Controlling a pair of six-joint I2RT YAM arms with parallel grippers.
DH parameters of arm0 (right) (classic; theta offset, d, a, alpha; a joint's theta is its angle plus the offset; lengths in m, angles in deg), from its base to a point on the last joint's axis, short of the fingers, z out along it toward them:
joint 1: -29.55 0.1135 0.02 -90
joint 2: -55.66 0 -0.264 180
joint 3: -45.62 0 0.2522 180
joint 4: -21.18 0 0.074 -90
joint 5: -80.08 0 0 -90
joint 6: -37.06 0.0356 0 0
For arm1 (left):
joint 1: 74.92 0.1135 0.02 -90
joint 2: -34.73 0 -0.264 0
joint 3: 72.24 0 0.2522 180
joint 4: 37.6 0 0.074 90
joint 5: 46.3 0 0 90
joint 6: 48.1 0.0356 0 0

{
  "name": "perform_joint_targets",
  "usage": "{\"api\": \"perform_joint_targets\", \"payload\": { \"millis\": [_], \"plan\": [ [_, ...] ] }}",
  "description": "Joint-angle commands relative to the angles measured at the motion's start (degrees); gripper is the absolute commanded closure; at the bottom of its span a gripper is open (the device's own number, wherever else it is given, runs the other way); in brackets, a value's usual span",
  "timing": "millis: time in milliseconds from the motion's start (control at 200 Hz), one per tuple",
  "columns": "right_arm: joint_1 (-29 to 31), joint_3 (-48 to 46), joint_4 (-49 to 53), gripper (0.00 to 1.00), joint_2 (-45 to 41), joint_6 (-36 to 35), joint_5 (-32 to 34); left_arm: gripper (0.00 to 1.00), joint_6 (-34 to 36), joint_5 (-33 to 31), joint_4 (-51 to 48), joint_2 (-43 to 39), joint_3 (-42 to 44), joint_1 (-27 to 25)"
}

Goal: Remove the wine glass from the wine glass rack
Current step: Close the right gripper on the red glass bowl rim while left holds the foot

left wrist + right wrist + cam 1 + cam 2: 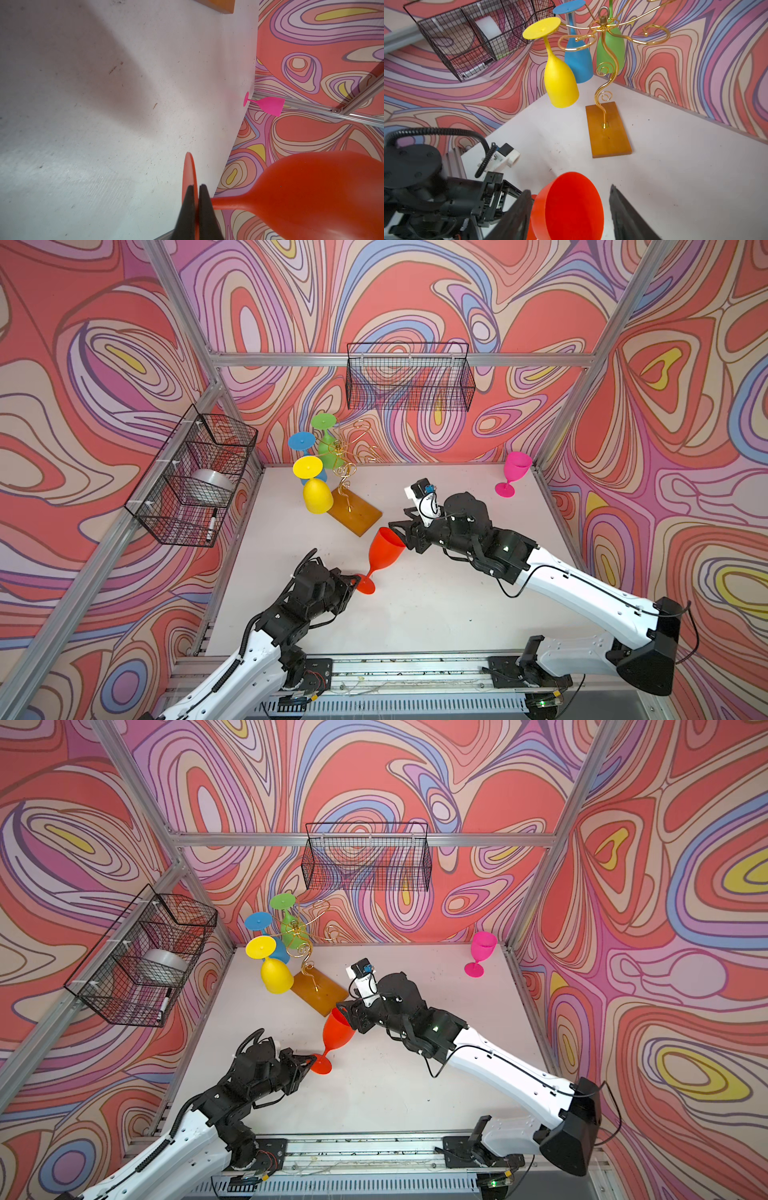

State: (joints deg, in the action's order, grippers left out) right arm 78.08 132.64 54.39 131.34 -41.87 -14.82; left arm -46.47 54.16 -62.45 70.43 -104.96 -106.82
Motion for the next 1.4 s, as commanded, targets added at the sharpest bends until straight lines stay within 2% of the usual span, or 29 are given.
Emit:
{"api": "perform_joint_targets", "payload": {
  "millis": [0,145,336,826,1397],
  "plan": [
    [-2.04,4.74,9.61,0.38,2.81,6.71,-10.73,1.00,2.56,-1.24,1.55,0.04,-0.82,0.00],
    [-2.74,10.93,16.13,0.38,5.95,8.79,-14.21,1.00,4.78,-1.70,3.11,0.72,-1.10,-0.02],
    [-2.74,14.52,21.68,0.40,7.75,8.89,-13.65,1.00,7.78,-2.75,5.55,1.89,-1.36,-0.05],
    [-2.74,16.21,28.30,0.43,8.18,7.27,-7.57,1.00,10.33,0.43,30.80,13.95,1.61,0.08],
    [-2.74,19.72,32.77,0.56,10.41,5.23,-2.28,1.00,9.10,6.36,60.37,31.79,3.84,0.44]
  ]
}}
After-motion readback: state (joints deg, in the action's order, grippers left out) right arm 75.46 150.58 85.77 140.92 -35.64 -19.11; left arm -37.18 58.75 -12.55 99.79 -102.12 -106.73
